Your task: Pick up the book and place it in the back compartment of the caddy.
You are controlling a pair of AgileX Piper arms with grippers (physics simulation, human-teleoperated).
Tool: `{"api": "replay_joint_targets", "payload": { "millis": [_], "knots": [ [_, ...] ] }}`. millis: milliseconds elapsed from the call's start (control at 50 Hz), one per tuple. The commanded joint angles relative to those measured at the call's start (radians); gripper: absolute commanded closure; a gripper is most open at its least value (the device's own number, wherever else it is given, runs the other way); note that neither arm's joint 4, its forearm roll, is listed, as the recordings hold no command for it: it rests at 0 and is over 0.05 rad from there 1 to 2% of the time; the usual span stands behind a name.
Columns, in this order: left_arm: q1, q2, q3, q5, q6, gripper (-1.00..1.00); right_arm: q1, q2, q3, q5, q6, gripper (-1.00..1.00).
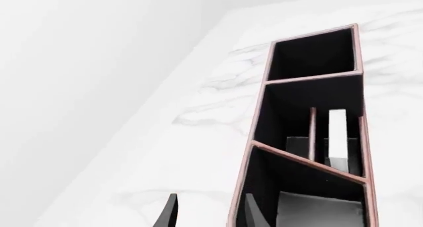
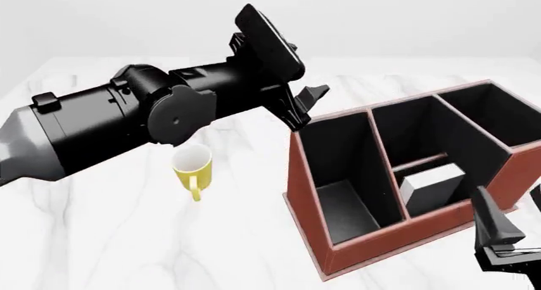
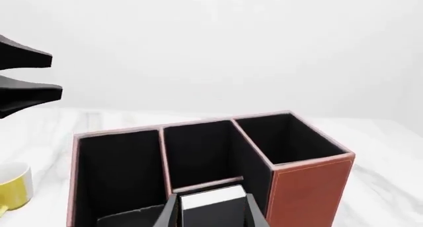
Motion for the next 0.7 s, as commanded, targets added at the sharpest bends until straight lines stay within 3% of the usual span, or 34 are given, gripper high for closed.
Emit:
{"api": "replay_joint_targets", "payload": {
  "millis": [20, 160, 200, 240, 260, 400, 460, 480, 540, 600, 620, 640, 660, 680, 700],
  "knots": [
    [0.018, -0.057, 0.104, -0.050, -0.011, -1.00, 0.012, -0.038, -0.252, 0.154, 0.006, -1.00],
    [0.023, -0.068, 0.127, -0.062, -0.016, -1.00, 0.042, -0.117, -0.553, 0.349, 0.004, -1.00],
    [0.025, -0.076, 0.134, -0.066, -0.021, -1.00, 0.058, -0.123, -0.698, 0.428, 0.008, -1.00],
    [0.026, -0.078, 0.136, -0.069, -0.024, -1.00, 0.062, -0.126, -0.744, 0.449, 0.010, -1.00],
    [0.028, -0.085, 0.150, -0.080, -0.026, -1.00, 0.069, -0.136, -0.877, 0.506, 0.010, -1.00],
    [0.033, -0.107, 0.192, -0.106, -0.041, -1.00, 0.034, -0.149, -1.258, 0.627, 0.055, -1.00],
    [0.039, -0.109, 0.211, -0.120, -0.047, -1.00, -0.017, -0.189, -1.457, 0.627, 0.026, -1.00],
    [0.043, -0.109, 0.216, -0.125, -0.048, -1.00, -0.017, -0.187, -1.459, 0.627, 0.026, -1.00],
    [0.051, -0.108, 0.231, -0.138, -0.056, -1.00, -0.056, -0.190, -1.641, 0.589, -0.007, -1.00],
    [0.061, -0.105, 0.251, -0.160, -0.063, -1.00, -0.031, -0.190, -1.865, 0.520, -0.133, -1.00],
    [0.061, -0.104, 0.252, -0.162, -0.066, -1.00, -0.034, -0.190, -1.896, 0.521, -0.137, -1.00],
    [0.067, -0.105, 0.262, -0.175, -0.065, -1.00, -0.070, -0.190, -1.991, 0.517, -0.119, -1.00],
    [0.067, -0.105, 0.262, -0.176, -0.065, -1.00, -0.071, -0.190, -1.992, 0.518, -0.119, -1.00],
    [0.075, -0.107, 0.279, -0.199, -0.073, -1.00, -0.167, -0.190, -2.133, 0.476, -0.139, -1.00],
    [0.084, -0.110, 0.293, -0.218, -0.076, -1.00, -0.191, -0.190, -2.197, 0.467, -0.158, -1.00]
  ]
}}
